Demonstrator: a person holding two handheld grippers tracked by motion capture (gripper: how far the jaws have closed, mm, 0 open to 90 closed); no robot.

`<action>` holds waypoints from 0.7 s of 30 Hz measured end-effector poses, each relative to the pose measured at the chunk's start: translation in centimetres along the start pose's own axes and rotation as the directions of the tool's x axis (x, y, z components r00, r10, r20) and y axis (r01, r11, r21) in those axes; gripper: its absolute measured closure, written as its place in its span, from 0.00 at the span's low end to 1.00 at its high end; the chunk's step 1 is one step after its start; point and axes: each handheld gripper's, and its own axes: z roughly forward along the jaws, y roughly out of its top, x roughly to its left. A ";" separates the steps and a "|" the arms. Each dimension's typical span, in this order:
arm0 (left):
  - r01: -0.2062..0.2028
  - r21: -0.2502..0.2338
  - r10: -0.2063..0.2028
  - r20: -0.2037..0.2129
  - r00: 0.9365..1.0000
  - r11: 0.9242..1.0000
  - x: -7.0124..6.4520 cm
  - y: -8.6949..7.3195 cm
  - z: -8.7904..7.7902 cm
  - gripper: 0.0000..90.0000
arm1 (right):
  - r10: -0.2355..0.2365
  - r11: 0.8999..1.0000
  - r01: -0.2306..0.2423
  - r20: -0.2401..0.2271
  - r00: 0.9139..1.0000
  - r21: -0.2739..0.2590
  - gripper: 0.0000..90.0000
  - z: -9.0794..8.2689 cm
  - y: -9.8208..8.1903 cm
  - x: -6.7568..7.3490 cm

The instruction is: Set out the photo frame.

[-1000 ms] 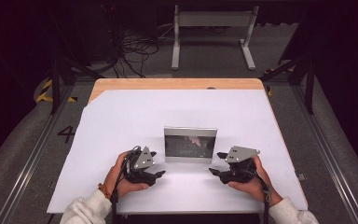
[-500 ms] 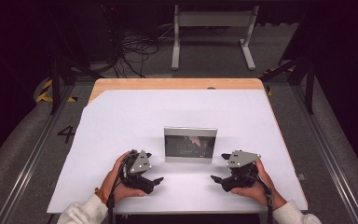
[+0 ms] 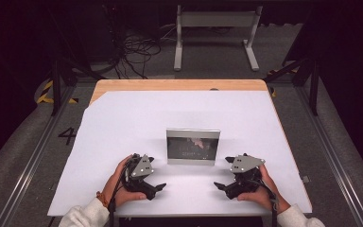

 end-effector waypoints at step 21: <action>-0.013 -0.076 0.009 -0.050 0.999 0.997 0.0 0.1 -1.3 0.07 | -0.012 1.000 0.013 0.040 0.999 -0.026 0.07 -0.6 -0.3 0.3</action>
